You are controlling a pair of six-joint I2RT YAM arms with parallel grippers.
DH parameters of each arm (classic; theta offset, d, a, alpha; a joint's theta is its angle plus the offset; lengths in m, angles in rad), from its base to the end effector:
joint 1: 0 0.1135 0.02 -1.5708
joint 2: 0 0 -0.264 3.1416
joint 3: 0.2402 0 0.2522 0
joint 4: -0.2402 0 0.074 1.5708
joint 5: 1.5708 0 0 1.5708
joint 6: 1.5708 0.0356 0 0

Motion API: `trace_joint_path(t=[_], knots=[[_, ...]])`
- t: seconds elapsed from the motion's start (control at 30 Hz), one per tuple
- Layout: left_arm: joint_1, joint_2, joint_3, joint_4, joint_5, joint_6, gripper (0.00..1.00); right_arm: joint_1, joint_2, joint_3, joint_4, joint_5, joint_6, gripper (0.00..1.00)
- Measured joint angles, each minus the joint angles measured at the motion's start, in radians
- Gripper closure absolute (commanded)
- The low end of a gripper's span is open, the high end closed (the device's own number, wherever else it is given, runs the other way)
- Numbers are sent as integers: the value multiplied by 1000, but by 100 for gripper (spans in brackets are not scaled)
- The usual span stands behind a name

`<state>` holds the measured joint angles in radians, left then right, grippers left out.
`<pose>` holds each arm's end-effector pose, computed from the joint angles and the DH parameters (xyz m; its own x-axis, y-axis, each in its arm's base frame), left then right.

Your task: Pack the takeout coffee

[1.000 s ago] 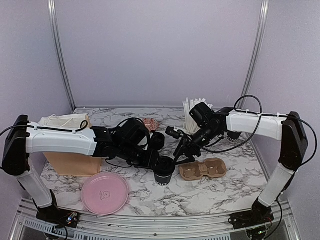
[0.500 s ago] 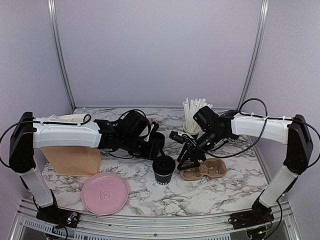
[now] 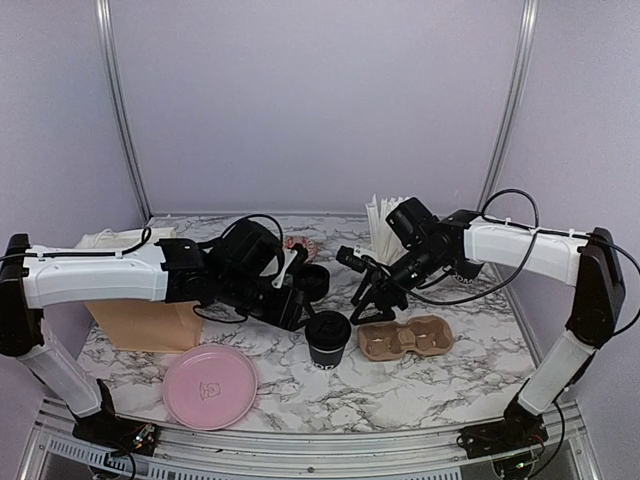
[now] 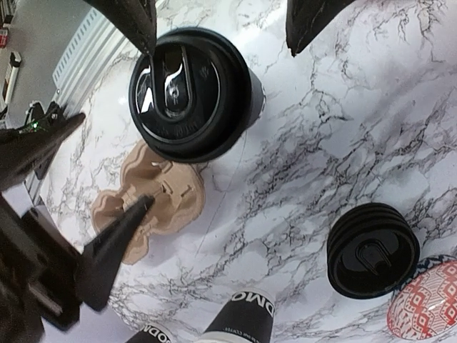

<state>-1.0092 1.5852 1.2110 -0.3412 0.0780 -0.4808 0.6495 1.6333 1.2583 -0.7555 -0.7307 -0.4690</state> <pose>0.1874 -0.3031 0.2720 -0.7144 0.2697 -0.6456 0.6144 0.6833 -0.3944 0.2478 0.2180 0.2522 -0.3367 -0.6783 -0.6531 -0.9295 0.1283 0.3459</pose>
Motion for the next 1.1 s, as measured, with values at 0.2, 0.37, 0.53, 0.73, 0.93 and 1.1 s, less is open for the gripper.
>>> trace_joint_path(t=[0.2,0.37,0.53,0.73,0.93,1.1], knots=[[-40,-13,-50,-48,24,0,38,0,66,46,39,-3,1,30],[-55,19,-50,-53,29,-2,40,0,125,52,49,-25,1,32],[-55,56,-43,-53,25,-1,40,0,127,50,48,-56,0,32],[-45,72,-26,-55,15,0,41,0,97,8,41,-84,-2,33],[-16,70,-26,-65,6,3,41,-5,71,-24,32,-84,-8,33],[4,66,-26,-84,-14,3,41,-6,52,-40,2,-76,-13,34]])
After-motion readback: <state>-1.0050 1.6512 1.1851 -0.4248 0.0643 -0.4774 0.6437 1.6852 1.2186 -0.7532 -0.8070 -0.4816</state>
